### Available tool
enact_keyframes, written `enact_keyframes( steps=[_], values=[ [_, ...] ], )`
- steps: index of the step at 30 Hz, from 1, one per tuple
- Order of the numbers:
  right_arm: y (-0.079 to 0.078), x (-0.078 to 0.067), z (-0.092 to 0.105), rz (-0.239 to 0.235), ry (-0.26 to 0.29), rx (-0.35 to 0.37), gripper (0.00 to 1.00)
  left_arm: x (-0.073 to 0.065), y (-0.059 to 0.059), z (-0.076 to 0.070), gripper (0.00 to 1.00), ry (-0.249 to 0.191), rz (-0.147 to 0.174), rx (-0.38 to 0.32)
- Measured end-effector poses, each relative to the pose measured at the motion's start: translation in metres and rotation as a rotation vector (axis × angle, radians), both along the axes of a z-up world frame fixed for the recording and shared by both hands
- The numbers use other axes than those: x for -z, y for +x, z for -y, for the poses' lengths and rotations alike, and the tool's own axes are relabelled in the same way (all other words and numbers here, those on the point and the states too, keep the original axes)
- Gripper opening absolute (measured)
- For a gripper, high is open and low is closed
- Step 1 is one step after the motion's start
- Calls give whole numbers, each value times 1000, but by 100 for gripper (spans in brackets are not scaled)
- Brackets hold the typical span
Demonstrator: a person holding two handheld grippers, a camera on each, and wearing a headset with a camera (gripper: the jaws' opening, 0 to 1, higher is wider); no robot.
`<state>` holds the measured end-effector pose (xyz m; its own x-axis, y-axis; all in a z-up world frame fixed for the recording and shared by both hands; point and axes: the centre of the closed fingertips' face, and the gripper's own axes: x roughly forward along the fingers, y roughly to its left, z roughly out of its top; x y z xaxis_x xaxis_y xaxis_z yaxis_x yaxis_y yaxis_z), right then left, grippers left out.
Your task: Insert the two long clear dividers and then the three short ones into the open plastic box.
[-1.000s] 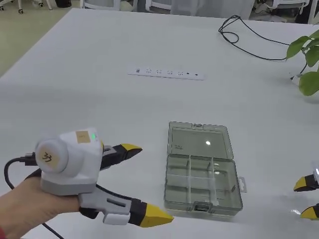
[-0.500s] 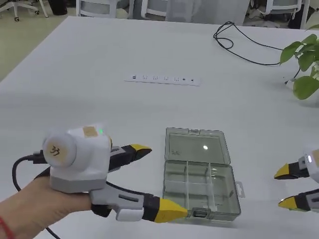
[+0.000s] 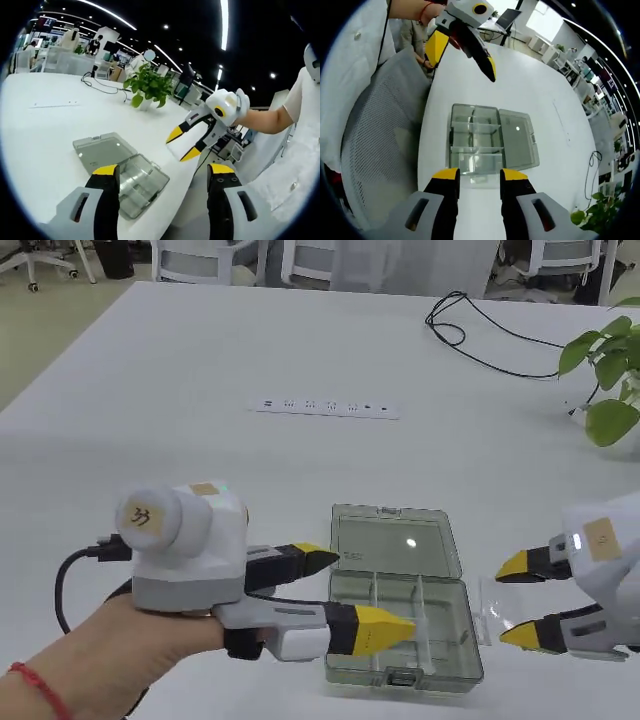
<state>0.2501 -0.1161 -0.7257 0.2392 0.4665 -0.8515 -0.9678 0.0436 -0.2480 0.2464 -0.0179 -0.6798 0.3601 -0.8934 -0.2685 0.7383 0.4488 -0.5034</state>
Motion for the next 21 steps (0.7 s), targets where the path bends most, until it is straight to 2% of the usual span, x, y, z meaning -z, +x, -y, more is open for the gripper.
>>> enact_keyframes(
  steps=[4,6,8,10,11,13,15,17,21],
  values=[
    [-4,-8,-12,15,5,-9,33,-1,2,5,60,-47,-92,-37],
    [-6,-11,-17,18,8,-20,33,0,1,8,56,-57,-120,-36],
    [-8,-15,-22,27,10,-27,33,2,-1,13,53,-66,-168,-37],
    [-9,-18,-27,29,17,-31,33,1,-2,16,49,-82,-180,-37],
    [-10,-20,-30,29,22,-32,33,1,-3,19,45,-98,-211,-41],
    [-12,-23,-35,32,26,-35,33,1,-4,24,40,-116,-251,-47],
    [-13,-25,-38,32,29,-35,33,3,-4,27,36,-122,-261,-46],
    [-15,-26,-41,31,34,-37,33,5,-8,32,33,-129,-290,-42],
    [-21,-32,-49,29,47,-47,33,8,-11,41,29,-139,-325,-33]
  ],
)
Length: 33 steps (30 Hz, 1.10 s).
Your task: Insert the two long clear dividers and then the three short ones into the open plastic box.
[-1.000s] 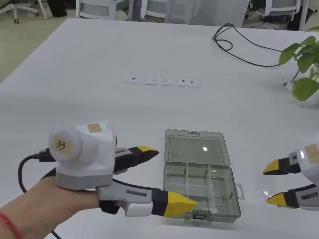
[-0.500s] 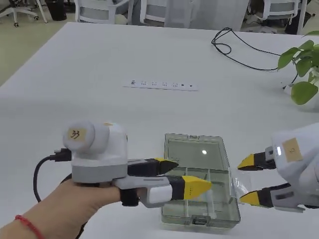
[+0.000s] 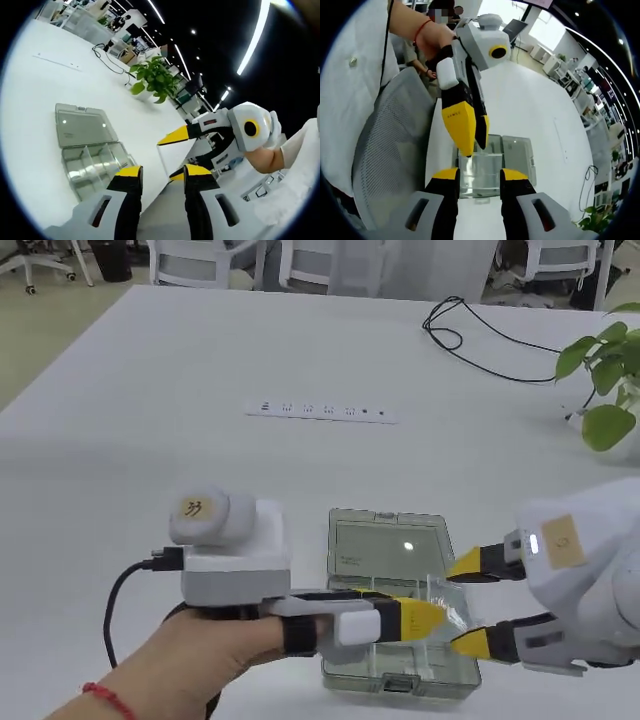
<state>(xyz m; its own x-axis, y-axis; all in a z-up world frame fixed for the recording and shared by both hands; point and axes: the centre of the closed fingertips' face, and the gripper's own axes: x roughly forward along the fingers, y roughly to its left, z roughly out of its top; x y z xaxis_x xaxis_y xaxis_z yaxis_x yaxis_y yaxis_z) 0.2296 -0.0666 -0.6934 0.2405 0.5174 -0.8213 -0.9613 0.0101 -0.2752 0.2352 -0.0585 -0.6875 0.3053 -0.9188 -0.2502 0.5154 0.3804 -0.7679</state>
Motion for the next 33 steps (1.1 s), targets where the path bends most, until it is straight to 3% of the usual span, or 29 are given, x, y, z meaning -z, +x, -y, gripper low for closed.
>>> enact_keyframes(
  steps=[5,14,18,33],
  values=[
    [-2,-2,-4,8,-3,-11,33,3,-4,6,20,-10,-33,8],
    [-7,-3,-9,0,5,-18,33,5,-6,7,10,-19,-56,3],
    [-7,-3,-9,1,1,-21,33,6,-8,8,8,-26,-83,10],
    [-9,-1,-10,13,-19,-37,33,7,-11,9,0,-35,-101,21]
  ],
)
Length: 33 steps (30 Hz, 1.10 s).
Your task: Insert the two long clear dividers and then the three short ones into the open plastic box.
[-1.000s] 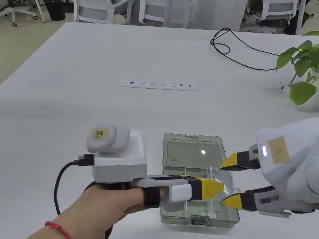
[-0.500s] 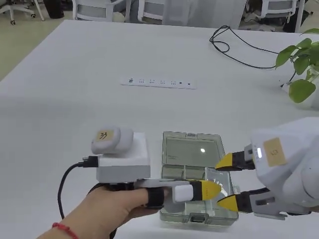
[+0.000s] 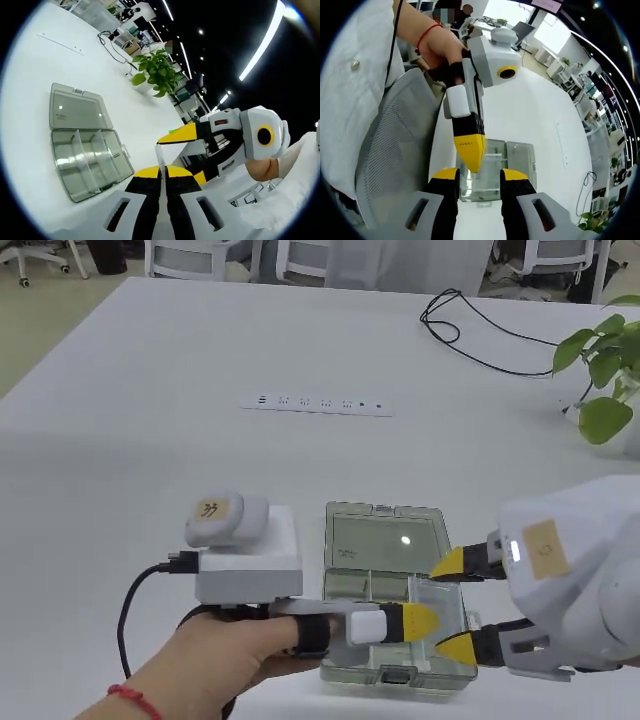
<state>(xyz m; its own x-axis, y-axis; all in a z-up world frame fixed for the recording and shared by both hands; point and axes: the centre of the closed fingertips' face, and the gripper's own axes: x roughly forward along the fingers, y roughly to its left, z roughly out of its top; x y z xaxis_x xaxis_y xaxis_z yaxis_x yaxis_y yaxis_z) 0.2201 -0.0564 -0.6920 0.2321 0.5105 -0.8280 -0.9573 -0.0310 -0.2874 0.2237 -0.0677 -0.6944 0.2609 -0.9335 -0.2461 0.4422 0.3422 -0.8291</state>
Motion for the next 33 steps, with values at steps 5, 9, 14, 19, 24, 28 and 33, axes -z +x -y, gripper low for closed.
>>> enact_keyframes(
  steps=[5,9,14,19,24,28,33],
  values=[
    [-1,1,0,5,0,-5,33,0,-1,0,0,-12,-14,-7],
    [-1,0,-1,7,4,-6,33,0,-1,-1,0,-16,-20,-12],
    [0,1,-2,8,4,-6,34,0,-1,-2,0,-13,-5,-11],
    [0,-4,-4,-13,34,2,34,2,-1,-4,0,10,29,0],
    [3,-12,-2,-50,77,21,34,6,-3,-6,0,70,144,48],
    [4,-18,2,-111,115,26,33,5,-12,-6,0,114,284,134],
    [-8,-23,2,-244,163,-11,28,3,-21,-6,0,148,413,221]
  ],
)
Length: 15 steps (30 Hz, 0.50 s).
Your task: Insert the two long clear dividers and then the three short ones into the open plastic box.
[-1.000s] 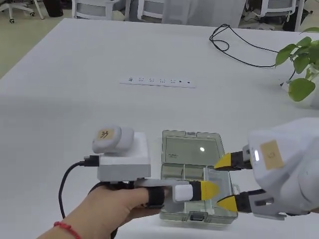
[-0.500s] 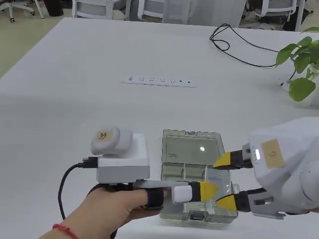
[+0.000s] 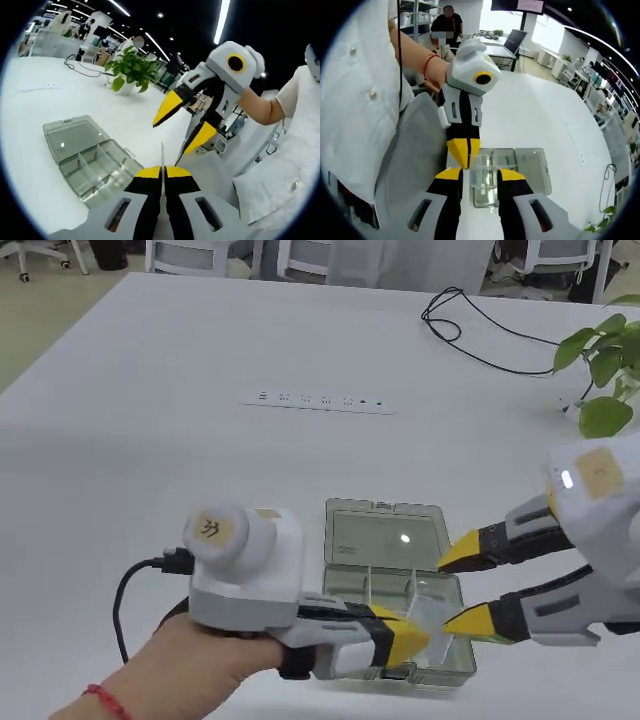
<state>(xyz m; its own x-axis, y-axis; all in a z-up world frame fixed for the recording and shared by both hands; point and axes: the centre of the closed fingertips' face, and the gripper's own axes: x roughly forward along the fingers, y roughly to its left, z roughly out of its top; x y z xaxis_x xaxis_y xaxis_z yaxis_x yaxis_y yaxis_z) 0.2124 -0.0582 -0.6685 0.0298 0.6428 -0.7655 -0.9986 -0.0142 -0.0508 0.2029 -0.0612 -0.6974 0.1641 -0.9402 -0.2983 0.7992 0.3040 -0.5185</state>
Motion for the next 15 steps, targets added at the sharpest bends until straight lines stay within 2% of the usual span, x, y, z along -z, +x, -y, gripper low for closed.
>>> enact_keyframes(
  steps=[2,3,5,8,10,11,12,13,15],
  values=[
    [-4,-4,-2,-57,28,-3,26,-2,-4,0,0,5,42,36],
    [-7,-6,-2,-85,39,-18,25,-5,-6,0,0,6,80,59],
    [-7,-8,-2,-103,46,-29,22,-8,-10,0,0,2,121,92],
    [-15,-9,-3,-157,53,-58,20,-13,-13,1,0,-7,179,127],
    [-22,-9,-5,-191,54,-85,17,-15,-15,0,0,-12,184,137],
    [-24,-9,-5,-200,49,-92,16,-16,-16,0,0,-15,199,147],
    [-24,-7,-4,-204,46,-99,15,-18,-18,0,0,-23,212,157],
    [-24,-7,-4,-205,45,-103,15,-18,-18,0,0,-25,209,159],
    [-26,-5,-4,-216,41,-114,14,-19,-20,1,0,-34,224,166]
  ],
)
